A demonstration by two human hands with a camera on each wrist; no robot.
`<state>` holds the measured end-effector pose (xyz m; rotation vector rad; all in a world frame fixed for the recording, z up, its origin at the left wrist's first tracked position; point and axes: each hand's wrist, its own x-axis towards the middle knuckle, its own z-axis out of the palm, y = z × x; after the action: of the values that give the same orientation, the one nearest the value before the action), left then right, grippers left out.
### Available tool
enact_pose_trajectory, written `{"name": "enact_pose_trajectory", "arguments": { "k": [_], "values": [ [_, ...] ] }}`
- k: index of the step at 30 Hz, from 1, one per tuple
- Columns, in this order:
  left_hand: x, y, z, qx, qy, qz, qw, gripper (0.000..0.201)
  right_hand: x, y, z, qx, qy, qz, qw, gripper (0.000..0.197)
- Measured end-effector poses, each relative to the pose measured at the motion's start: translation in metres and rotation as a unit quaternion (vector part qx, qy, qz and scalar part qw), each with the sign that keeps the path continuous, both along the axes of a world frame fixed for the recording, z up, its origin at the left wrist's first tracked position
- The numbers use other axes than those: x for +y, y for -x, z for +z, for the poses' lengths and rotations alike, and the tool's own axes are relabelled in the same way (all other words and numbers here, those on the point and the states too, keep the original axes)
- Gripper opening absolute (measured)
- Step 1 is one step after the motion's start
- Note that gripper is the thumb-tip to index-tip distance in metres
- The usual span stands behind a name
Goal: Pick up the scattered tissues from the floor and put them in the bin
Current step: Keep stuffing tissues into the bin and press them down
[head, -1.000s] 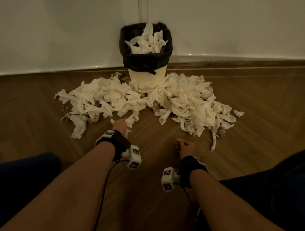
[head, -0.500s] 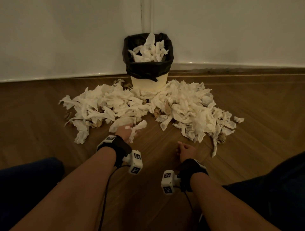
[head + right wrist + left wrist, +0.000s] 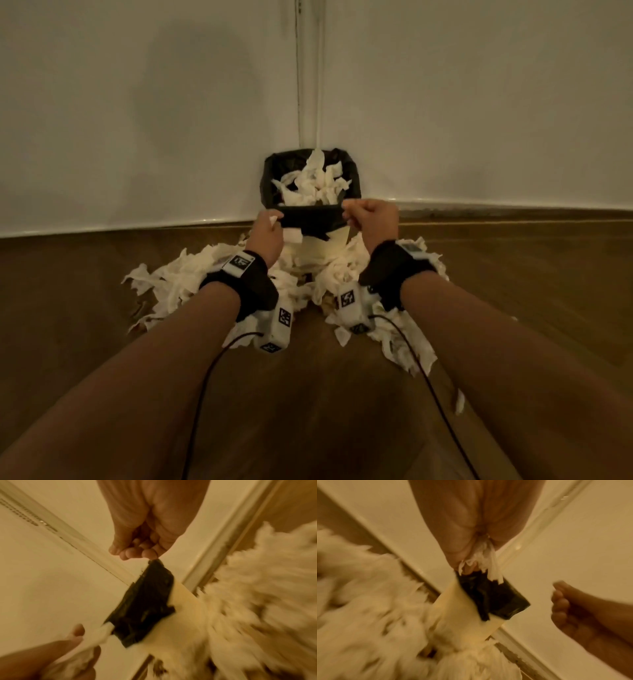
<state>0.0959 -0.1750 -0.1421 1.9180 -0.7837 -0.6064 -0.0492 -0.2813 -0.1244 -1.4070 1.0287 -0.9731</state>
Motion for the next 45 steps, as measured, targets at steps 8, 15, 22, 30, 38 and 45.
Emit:
{"name": "enact_pose_trajectory", "arguments": {
  "k": [8, 15, 22, 30, 38, 45],
  "values": [
    [-0.057, -0.023, 0.067, -0.124, 0.066, -0.014, 0.99, 0.04, -0.076, -0.038, 0.051, 0.189, 0.137, 0.057, 0.971, 0.013],
    [-0.068, -0.036, 0.046, -0.089, 0.109, 0.082, 0.987, 0.027, -0.089, -0.043, 0.042, 0.225, 0.068, 0.076, 0.969, 0.027],
    [-0.073, -0.038, 0.035, -0.102, 0.113, 0.111, 0.982, 0.021, -0.087, -0.044, 0.047, 0.231, 0.002, 0.123, 0.965, 0.036],
    [-0.075, -0.042, 0.031, -0.139, 0.071, 0.098, 0.983, 0.024, -0.089, -0.044, 0.038, 0.214, 0.021, 0.121, 0.969, 0.014],
    [-0.074, -0.04, 0.026, -0.264, -0.004, 0.016, 0.964, 0.025, -0.086, -0.05, 0.039, 0.289, 0.084, 0.135, 0.944, 0.022],
    [-0.078, -0.02, 0.013, -0.425, -0.188, -0.118, 0.878, 0.038, -0.074, -0.044, 0.048, 0.398, 0.204, 0.138, 0.884, 0.021]
  ]
}}
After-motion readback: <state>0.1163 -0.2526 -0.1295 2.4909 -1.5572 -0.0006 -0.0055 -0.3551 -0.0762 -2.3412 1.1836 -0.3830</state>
